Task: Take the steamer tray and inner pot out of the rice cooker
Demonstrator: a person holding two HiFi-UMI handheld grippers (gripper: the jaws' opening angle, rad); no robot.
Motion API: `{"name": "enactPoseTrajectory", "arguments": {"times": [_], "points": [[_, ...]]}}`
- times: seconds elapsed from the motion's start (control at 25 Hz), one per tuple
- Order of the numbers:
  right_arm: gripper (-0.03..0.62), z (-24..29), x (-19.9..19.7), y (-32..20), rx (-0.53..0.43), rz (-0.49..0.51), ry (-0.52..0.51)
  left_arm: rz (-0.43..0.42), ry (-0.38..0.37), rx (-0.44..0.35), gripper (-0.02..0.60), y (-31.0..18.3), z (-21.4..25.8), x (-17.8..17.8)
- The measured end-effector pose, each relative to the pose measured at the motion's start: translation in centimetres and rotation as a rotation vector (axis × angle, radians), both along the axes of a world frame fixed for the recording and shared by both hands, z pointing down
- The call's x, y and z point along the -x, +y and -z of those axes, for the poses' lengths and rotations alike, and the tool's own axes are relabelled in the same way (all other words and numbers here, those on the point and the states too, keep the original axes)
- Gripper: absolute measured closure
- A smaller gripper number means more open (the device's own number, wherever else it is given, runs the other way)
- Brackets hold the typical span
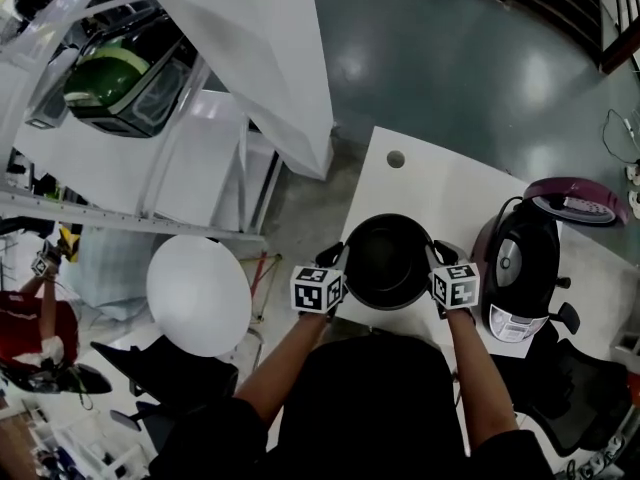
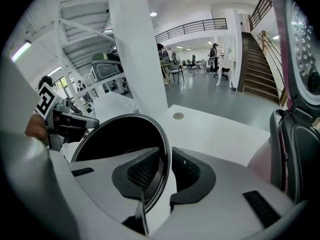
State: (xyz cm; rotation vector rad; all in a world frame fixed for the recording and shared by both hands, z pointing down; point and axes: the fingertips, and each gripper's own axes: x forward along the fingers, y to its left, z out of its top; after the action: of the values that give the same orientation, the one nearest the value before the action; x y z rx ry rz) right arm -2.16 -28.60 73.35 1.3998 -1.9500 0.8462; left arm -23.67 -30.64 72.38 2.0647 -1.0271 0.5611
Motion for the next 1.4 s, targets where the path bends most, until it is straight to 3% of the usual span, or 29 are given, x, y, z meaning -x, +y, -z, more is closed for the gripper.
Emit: {"name": "enactPoseTrajectory", "arguments": {"times": [0.24,0.4,0.56,0.72,0.96,1.24,1.4], "points": [[0.532,2.6,-0.1,2.2,-0.042,-0.048,-0.009,0.039,0.038,-0.06,0.561,0.0,1.9,1.1],[0.561,6.1,1.1,4.4,-0.084,-0.055,-0.062,0.016,0.138,-0.134,0.564,1.5,5.0,0.8],[0.582,9.6,1.1,6.3,-0.148,-0.083,-0.092,-0.041,0.227,-0.171,0.574,3.9,7.2,-1.5],[0.591,11.6,0.9,9.1,-0.185,-0.065,-0.088,-0.092,0.25,-0.194,0.577,6.8,8.1,-3.9],[0.592,13.5,0.1,13.1,-0.24,-0.092,-0.146,-0.094,0.239,-0.195,0.577,10.8,8.8,-4.8],[0.594,17.3,-4.8,20.4,-0.352,-0.067,-0.131,-0.145,0.194,-0.251,0.577,16.9,11.2,-9.9],[0.594,19.7,-10.8,26.9,-0.428,-0.149,-0.134,-0.141,0.221,-0.302,0.577,22.1,13.9,-14.8]]}}
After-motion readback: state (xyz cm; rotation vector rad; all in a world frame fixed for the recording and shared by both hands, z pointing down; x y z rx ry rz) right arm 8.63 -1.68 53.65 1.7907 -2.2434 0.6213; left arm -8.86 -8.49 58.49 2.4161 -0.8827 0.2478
